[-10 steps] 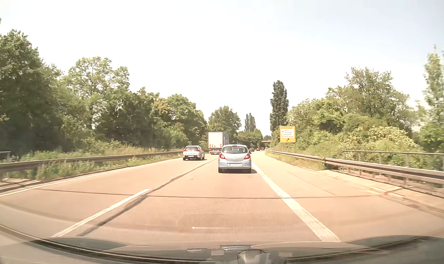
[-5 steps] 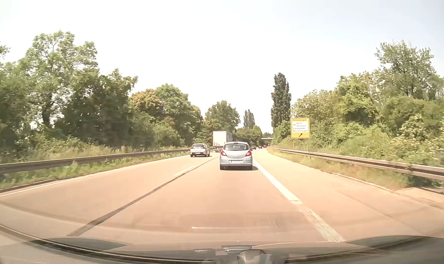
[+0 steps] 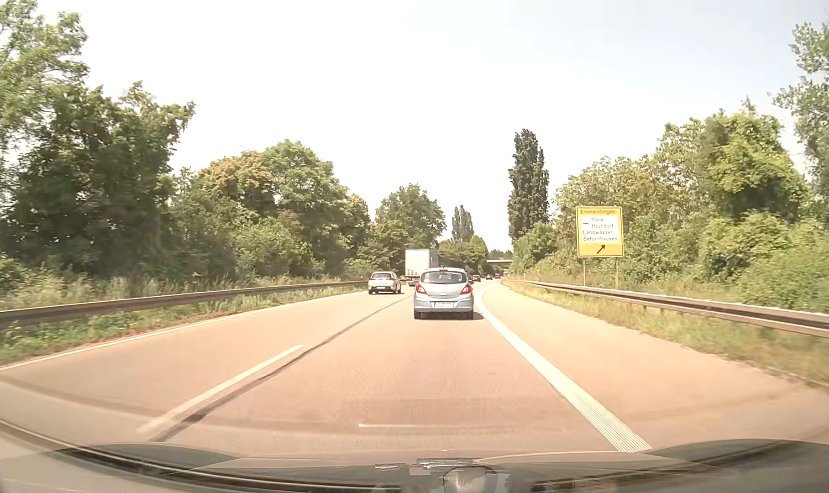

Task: Follow the waypoints while adhering to traffic rules and regulations

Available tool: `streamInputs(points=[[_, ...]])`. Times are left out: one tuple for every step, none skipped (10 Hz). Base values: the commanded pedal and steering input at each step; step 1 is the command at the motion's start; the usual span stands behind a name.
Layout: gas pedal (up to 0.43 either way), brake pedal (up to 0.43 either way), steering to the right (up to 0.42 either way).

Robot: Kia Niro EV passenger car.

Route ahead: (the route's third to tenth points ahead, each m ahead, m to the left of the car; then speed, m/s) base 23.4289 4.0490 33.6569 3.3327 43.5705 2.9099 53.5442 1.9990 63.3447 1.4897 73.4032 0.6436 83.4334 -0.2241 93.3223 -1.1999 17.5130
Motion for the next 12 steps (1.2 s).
streamInputs(points=[[0.079, 0.0, 0.004], [0.098, 0.0, 0.007], [0.098, 0.0, 0.011], [0.118, 0.0, 0.015], [0.118, 0.0, 0.015], [0.118, 0.0, 0.014], [0.118, 0.0, 0.014], [0.13, 0.0, 0.014], [0.13, 0.0, 0.014], [0.13, 0.0, 0.014], [0.13, 0.0, 0.014], [0.13, 0.0, 0.014]])
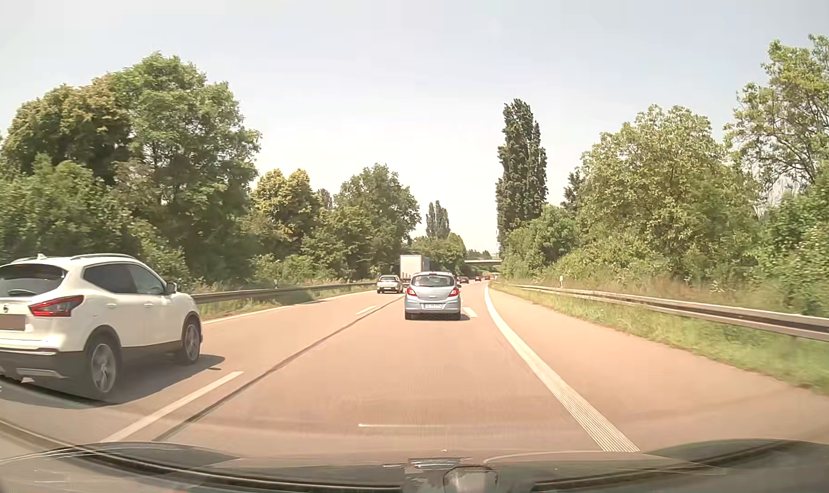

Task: Follow the waypoints while adhering to traffic rules and regulations

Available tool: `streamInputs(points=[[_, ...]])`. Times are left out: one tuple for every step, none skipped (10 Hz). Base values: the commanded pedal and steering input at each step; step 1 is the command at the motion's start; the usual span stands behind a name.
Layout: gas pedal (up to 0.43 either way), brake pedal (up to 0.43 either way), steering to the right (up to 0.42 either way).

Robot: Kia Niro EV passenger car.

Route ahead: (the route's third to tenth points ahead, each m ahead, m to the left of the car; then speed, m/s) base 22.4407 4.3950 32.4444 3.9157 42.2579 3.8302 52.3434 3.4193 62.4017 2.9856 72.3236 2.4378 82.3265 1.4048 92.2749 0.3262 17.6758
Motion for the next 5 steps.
streamInputs(points=[[0.13, 0.0, 0.014], [0.13, 0.0, 0.014], [0.13, 0.0, 0.014], [0.13, 0.0, 0.014], [0.13, 0.0, 0.014]])
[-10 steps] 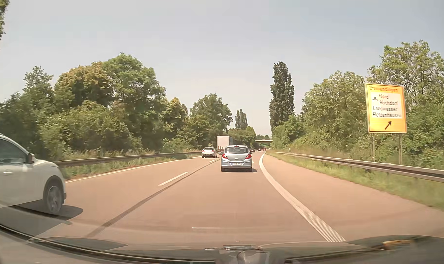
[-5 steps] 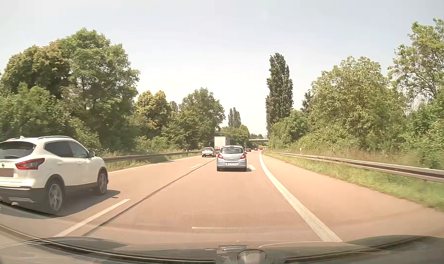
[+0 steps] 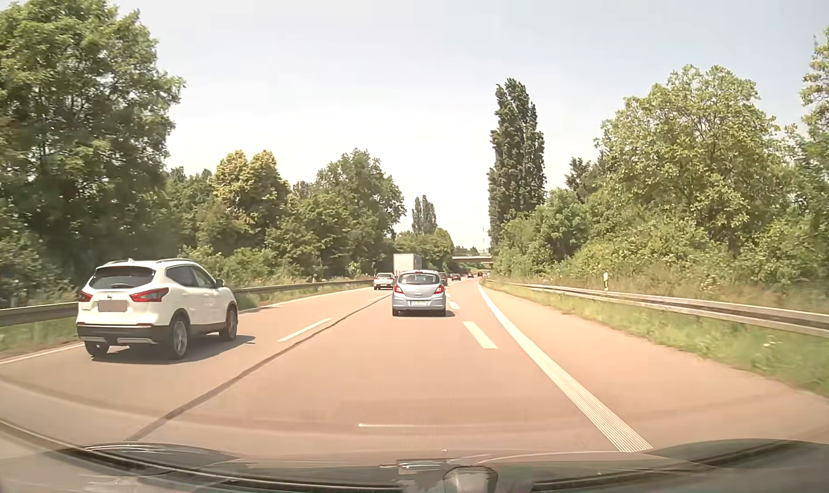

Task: Follow the waypoints while adhering to traffic rules and regulations

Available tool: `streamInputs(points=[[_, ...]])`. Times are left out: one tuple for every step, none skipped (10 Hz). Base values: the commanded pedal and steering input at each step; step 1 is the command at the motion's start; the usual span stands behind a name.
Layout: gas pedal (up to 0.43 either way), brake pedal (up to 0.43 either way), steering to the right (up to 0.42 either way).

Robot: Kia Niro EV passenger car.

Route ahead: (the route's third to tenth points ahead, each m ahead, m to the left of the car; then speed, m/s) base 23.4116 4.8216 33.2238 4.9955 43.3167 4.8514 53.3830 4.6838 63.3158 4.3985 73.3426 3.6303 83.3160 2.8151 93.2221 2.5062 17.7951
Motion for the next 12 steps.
streamInputs(points=[[0.13, 0.0, 0.014], [0.13, 0.0, 0.013], [0.13, 0.0, 0.013], [0.13, 0.0, 0.012], [0.13, 0.0, 0.01], [0.13, 0.0, 0.008], [0.13, 0.0, 0.008], [0.13, 0.0, 0.008], [0.13, 0.0, 0.007], [0.13, 0.0, 0.007], [0.13, 0.0, 0.007], [0.13, 0.0, 0.007]])
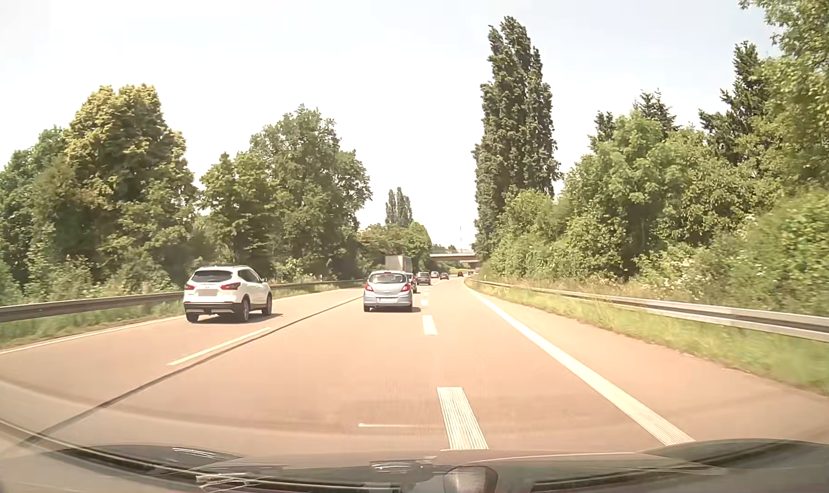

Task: Follow the waypoints while adhering to traffic rules and regulations

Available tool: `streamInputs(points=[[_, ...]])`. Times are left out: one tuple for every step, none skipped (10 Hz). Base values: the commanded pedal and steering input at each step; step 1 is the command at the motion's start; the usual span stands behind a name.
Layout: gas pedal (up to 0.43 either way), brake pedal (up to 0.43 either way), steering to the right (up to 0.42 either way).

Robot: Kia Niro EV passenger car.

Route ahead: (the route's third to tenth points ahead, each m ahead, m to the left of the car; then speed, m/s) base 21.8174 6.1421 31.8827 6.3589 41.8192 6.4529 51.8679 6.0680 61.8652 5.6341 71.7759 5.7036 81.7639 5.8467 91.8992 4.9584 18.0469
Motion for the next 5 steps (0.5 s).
streamInputs(points=[[0.13, 0.0, 0.007], [0.13, 0.0, 0.006], [0.13, 0.0, 0.005], [0.118, 0.0, 0.004], [0.118, 0.0, 0.004]])
